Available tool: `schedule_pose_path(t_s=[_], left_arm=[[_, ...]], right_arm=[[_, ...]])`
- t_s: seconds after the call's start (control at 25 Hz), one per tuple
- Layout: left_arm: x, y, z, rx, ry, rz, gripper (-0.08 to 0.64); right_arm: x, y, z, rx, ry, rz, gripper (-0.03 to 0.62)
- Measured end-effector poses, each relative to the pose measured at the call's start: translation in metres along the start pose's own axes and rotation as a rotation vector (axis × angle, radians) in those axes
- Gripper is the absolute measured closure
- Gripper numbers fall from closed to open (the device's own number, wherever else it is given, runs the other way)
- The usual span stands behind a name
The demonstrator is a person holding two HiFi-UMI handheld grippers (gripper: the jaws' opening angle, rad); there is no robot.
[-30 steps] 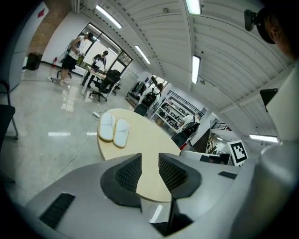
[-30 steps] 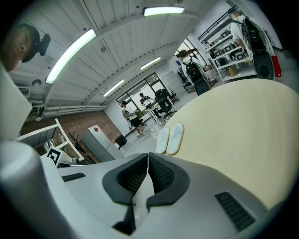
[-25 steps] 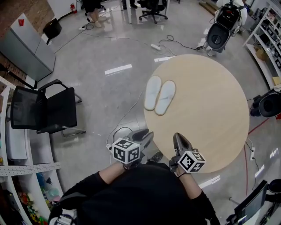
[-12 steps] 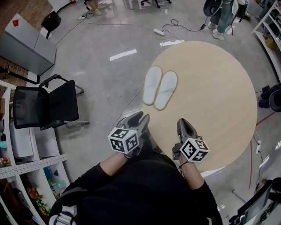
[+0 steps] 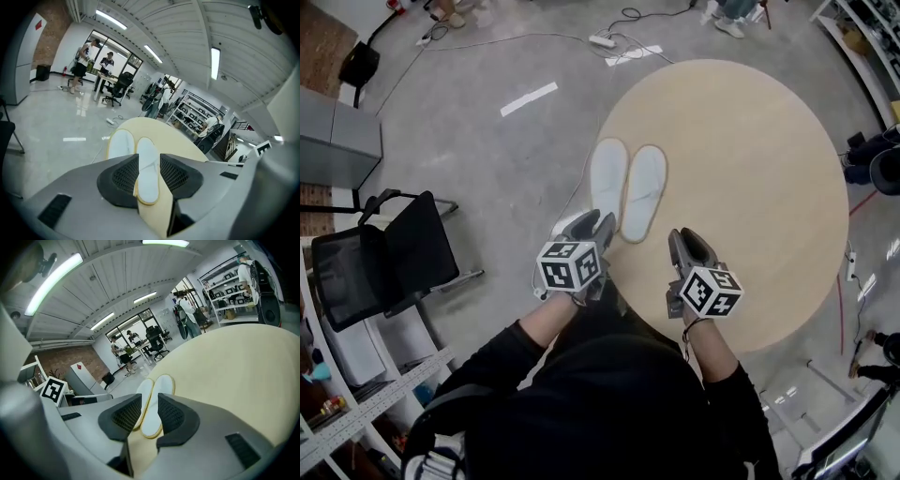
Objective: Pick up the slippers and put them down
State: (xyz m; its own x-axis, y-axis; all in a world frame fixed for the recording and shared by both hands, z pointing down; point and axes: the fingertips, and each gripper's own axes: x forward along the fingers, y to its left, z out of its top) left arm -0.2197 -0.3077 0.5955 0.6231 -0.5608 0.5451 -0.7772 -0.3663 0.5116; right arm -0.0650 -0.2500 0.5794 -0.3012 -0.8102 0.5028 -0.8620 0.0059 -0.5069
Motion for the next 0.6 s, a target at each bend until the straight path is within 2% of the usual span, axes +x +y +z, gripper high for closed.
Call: schedule_pose_path(t_s=[0.16, 0.36, 0.6], left_arm=[[0.031, 0.02, 0.005, -0.026, 0.04, -0.003, 0.419], [0.063, 0.047, 0.01, -0.014, 0.08, -0.012, 0.419], [0.098, 0.062, 0.014, -0.041, 0.125, -0.006, 0.416]], right_arm=[[0.036, -0.008, 0.005, 0.014, 0.029, -0.024, 0.49], [0.083, -0.022, 0.004, 0.009, 0.05, -0.062, 0.491], [0.124, -0.034, 0.003, 0.064, 0.1, -0.049, 0.491]])
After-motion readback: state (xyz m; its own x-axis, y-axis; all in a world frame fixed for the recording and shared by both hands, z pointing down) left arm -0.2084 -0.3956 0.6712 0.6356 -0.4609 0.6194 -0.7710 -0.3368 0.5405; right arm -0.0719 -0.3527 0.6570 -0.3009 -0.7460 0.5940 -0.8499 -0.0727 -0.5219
